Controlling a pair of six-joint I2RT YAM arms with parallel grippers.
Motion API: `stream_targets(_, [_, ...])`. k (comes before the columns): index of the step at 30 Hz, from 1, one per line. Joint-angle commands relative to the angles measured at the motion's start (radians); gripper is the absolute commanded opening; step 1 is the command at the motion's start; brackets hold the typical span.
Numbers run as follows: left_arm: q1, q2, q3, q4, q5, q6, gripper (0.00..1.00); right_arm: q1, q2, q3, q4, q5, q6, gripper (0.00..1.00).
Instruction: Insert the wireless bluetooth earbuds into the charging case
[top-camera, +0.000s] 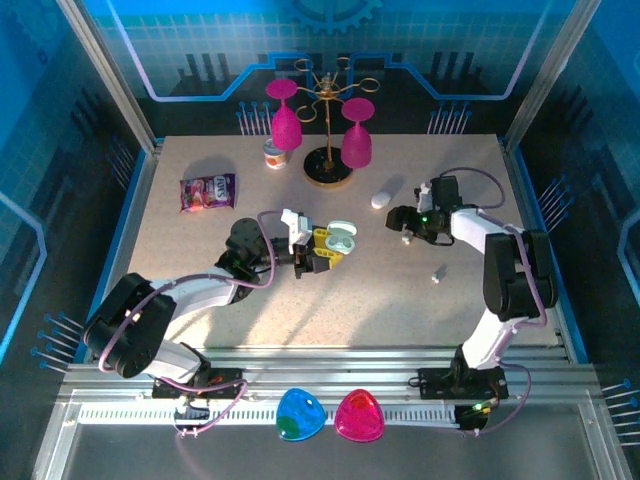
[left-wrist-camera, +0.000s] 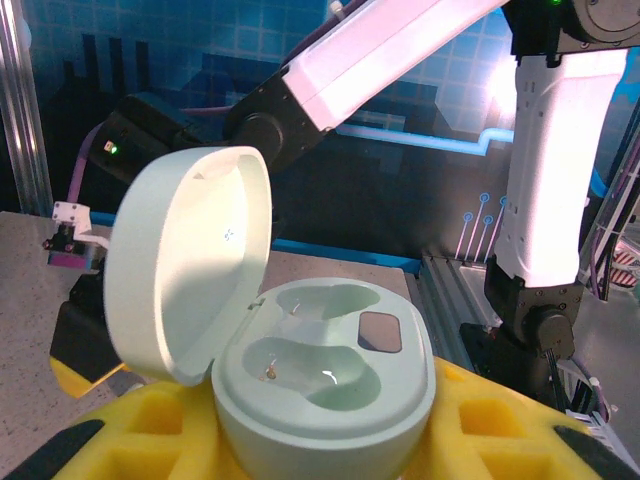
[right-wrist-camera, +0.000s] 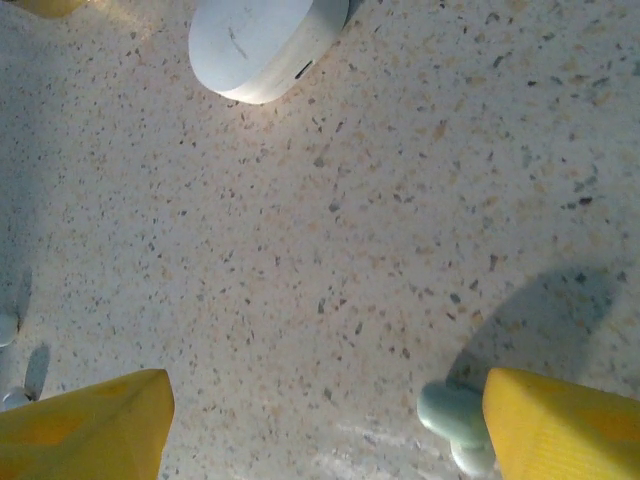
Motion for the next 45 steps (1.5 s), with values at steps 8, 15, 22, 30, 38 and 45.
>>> stream_targets(8, [0.001, -0.006, 0.004, 0.001, 0.016, 0.037, 0.28, -0.016, 0.012, -0.037, 0.031, -0.028, 0.002, 0.82])
stream_targets(15, [0.0, -0.006, 0.008, 0.006, 0.021, 0.029, 0.28, -0.011, -0.015, -0.082, 0.048, -0.053, -0.006, 0.81])
stream_targets(22, [0.0, -0.01, 0.008, 0.001, 0.021, 0.033, 0.28, 0.001, -0.039, -0.1, 0.043, -0.11, 0.013, 0.79])
stream_targets(30, [0.0, -0.011, 0.004, 0.001, 0.02, 0.032, 0.28, 0.008, -0.089, -0.113, 0.005, -0.076, 0.007, 0.77])
stream_targets(38, [0.0, -0.012, 0.004, -0.003, 0.019, 0.033, 0.28, -0.022, -0.015, -0.029, -0.032, -0.09, -0.083, 0.77])
stream_targets(45, [0.001, -0.012, 0.006, -0.011, 0.02, 0.034, 0.28, -0.045, 0.067, 0.016, -0.004, -0.157, -0.099, 0.77])
